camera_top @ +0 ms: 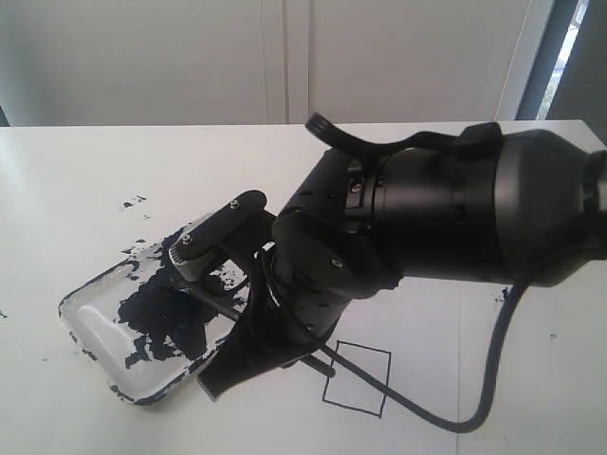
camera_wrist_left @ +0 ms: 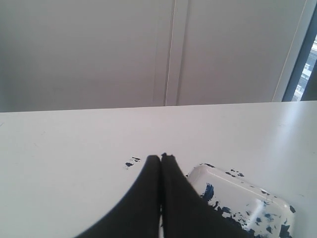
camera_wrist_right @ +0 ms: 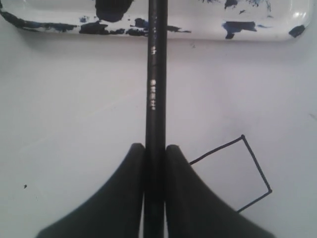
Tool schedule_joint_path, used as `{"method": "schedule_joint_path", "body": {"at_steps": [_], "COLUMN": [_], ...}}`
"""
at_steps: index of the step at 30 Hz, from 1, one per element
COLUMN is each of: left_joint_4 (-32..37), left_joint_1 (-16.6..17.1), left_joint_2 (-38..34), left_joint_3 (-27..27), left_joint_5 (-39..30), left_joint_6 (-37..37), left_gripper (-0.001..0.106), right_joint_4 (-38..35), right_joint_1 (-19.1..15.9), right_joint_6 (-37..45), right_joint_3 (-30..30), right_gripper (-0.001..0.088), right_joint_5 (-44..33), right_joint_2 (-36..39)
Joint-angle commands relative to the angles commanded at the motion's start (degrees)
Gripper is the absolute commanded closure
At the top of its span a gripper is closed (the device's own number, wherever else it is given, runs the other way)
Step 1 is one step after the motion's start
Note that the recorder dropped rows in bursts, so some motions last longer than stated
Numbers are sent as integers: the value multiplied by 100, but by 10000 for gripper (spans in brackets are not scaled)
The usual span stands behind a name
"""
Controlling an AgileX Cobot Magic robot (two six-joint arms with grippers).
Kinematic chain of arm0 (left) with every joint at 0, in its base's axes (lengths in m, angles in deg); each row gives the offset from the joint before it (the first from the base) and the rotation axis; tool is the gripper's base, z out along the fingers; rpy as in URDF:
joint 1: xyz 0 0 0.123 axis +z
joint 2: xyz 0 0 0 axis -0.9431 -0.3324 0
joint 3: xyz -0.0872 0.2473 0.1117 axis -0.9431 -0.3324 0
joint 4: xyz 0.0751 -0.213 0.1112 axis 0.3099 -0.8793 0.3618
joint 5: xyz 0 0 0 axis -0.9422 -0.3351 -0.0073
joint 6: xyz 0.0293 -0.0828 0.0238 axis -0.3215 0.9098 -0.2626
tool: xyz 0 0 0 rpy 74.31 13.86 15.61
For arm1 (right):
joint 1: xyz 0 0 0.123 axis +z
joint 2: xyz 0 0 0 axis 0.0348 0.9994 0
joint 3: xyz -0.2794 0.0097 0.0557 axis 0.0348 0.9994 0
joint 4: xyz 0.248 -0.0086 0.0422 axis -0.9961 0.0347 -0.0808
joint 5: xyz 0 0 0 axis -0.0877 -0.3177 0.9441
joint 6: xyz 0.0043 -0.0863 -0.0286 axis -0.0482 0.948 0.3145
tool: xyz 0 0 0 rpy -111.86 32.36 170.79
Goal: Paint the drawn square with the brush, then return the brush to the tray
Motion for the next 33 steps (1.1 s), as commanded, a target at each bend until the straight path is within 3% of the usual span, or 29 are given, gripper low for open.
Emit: {"method": "schedule_joint_path", "body": {"at_steps": [6, 13, 18, 24, 30, 33], "left_joint_4": [0, 0, 0, 0, 0, 0], "left_joint_1": [0, 0, 0, 0, 0, 0], "left_joint_2": [0, 0, 0, 0, 0, 0], "left_joint_3": [0, 0, 0, 0, 0, 0], "left_joint_5": [0, 0, 0, 0, 0, 0], "left_joint_6": [0, 0, 0, 0, 0, 0], "left_gripper": [1053, 1053, 1053, 1053, 1053, 1053], "right_joint_4": [0, 487, 204, -854, -781, -400], "right_joint_1": [0, 0, 0, 0, -9, -9], "right_joint_6": [-79, -384, -234, 605, 637, 315], "right_joint_3": [0, 0, 0, 0, -37, -51], "right_gripper": [868, 868, 868, 868, 868, 868], "right_joint_5": [21, -238, -481, -106, 2, -243], "right_joint_2": [-25, 90, 350, 153, -275, -454]}}
